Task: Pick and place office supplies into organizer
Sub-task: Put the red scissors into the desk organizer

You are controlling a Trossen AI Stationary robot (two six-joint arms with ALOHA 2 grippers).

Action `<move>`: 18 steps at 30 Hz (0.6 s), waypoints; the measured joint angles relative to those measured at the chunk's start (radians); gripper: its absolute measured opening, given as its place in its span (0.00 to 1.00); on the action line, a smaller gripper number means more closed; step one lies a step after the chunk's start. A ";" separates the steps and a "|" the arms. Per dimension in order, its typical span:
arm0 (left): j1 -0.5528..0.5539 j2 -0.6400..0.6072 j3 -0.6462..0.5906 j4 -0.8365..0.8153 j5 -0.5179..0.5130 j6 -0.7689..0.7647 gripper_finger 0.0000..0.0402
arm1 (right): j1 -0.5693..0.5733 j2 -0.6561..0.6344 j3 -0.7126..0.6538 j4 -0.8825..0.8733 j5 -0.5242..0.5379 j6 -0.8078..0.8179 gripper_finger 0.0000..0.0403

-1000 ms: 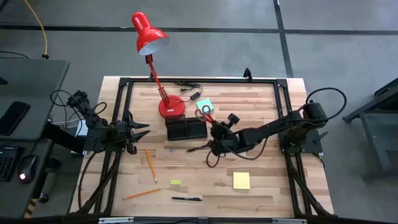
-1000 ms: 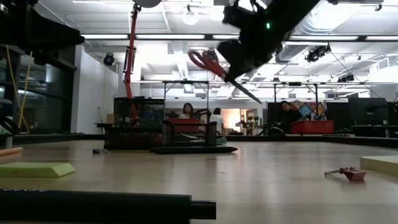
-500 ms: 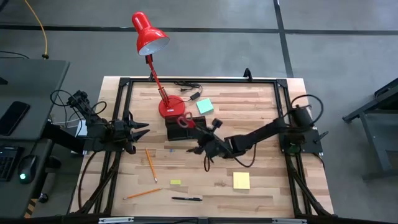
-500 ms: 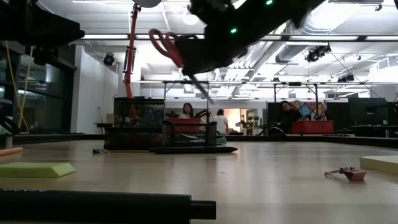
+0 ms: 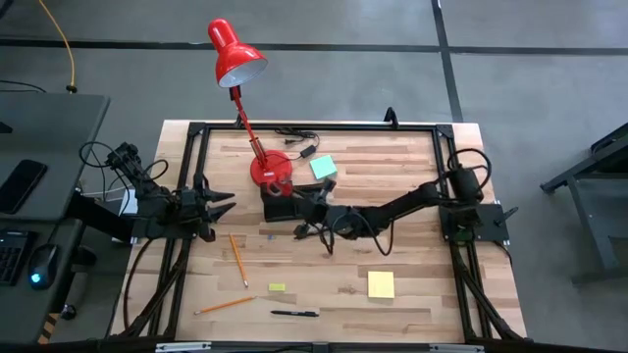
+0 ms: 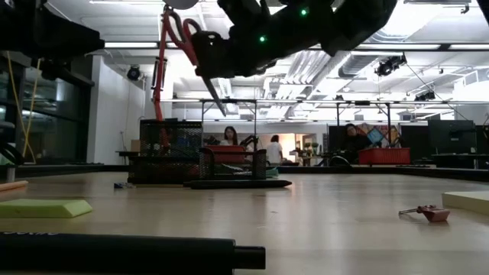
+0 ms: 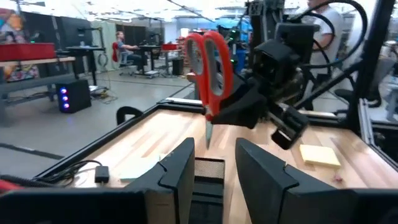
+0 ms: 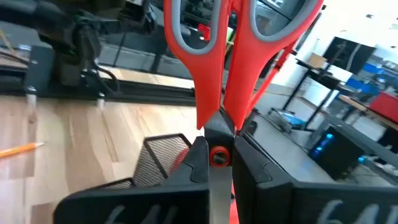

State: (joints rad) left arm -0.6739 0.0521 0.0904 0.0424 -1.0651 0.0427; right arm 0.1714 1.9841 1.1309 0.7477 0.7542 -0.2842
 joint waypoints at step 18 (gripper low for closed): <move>0.000 0.000 0.000 0.276 -0.063 0.163 0.26 | -0.033 0.266 0.413 -0.217 -0.024 -0.087 0.01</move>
State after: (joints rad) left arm -0.6735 0.0517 0.0902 0.3186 -1.1280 0.2059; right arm 0.1381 2.2498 1.5440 0.5312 0.7297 -0.3710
